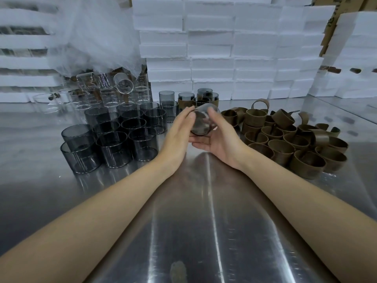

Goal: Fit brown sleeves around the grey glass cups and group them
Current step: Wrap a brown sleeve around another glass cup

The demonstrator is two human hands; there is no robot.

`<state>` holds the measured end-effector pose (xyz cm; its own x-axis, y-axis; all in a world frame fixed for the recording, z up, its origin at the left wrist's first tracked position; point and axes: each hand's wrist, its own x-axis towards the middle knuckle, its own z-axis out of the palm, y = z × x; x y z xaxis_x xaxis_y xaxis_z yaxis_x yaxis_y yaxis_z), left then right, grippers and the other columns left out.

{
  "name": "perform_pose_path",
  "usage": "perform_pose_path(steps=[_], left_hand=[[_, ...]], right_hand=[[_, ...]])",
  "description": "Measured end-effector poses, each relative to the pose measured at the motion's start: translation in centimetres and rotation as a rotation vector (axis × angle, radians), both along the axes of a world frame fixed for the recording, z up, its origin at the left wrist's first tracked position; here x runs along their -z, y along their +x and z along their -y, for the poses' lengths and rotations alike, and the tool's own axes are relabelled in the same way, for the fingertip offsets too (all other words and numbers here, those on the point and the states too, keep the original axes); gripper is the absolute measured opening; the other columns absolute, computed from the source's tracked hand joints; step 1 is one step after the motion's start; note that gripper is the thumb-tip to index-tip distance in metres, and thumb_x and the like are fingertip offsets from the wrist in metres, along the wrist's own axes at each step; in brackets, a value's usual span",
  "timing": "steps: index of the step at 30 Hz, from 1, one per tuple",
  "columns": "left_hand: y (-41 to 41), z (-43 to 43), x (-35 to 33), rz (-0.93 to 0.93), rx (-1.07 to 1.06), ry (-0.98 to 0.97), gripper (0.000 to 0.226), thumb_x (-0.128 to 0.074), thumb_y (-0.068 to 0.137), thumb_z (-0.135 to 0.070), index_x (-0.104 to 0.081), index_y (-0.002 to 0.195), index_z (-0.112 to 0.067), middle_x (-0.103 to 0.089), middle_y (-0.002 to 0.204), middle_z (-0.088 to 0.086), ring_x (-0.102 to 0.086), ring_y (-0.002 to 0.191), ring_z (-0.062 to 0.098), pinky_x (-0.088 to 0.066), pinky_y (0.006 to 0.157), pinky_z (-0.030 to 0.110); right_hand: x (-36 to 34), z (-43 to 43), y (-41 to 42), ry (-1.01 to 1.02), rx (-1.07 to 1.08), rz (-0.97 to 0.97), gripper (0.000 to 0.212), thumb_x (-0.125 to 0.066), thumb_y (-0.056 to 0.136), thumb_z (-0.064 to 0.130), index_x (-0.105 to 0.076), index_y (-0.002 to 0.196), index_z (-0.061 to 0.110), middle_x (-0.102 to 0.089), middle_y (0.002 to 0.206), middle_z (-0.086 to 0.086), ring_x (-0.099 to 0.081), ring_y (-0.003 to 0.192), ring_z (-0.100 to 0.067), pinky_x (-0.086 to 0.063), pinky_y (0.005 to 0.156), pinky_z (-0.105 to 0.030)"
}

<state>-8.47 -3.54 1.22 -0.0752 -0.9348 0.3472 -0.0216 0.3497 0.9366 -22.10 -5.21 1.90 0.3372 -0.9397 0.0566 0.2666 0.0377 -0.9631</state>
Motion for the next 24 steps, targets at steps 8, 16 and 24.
perform_pose_path(steps=[8,16,24], left_hand=[[-0.25,-0.31,0.34,0.023,0.001,-0.137,0.055,-0.077,0.082,-0.018,-0.05,0.127,-0.035,-0.06,0.128,-0.002,-0.062,0.11,0.007,-0.049,0.086,0.018],[-0.26,-0.17,-0.24,0.026,-0.053,-0.161,0.028,-0.072,0.088,-0.025,-0.062,0.114,-0.034,-0.071,0.102,-0.013,-0.065,0.093,-0.001,-0.047,0.08,0.011],[-0.24,-0.13,-0.47,0.005,-0.131,-0.207,0.013,-0.058,0.098,-0.028,-0.069,0.1,-0.034,-0.072,0.087,-0.013,-0.064,0.074,0.006,-0.051,0.068,0.014]], right_hand=[[0.12,-0.2,0.07,0.246,-0.344,0.163,0.066,-0.041,0.09,0.068,-0.059,0.114,0.009,-0.06,0.097,-0.009,-0.054,0.086,-0.019,-0.041,0.083,-0.03],[0.29,0.1,0.28,0.28,-0.327,0.149,0.072,-0.041,0.086,0.071,-0.062,0.107,0.006,-0.051,0.084,-0.006,-0.052,0.057,-0.014,-0.041,0.067,-0.028],[-0.04,-0.31,0.29,0.277,-0.345,0.114,0.068,-0.039,0.087,0.069,-0.061,0.102,0.007,-0.047,0.065,-0.003,-0.045,0.057,-0.014,-0.042,0.061,-0.025]])
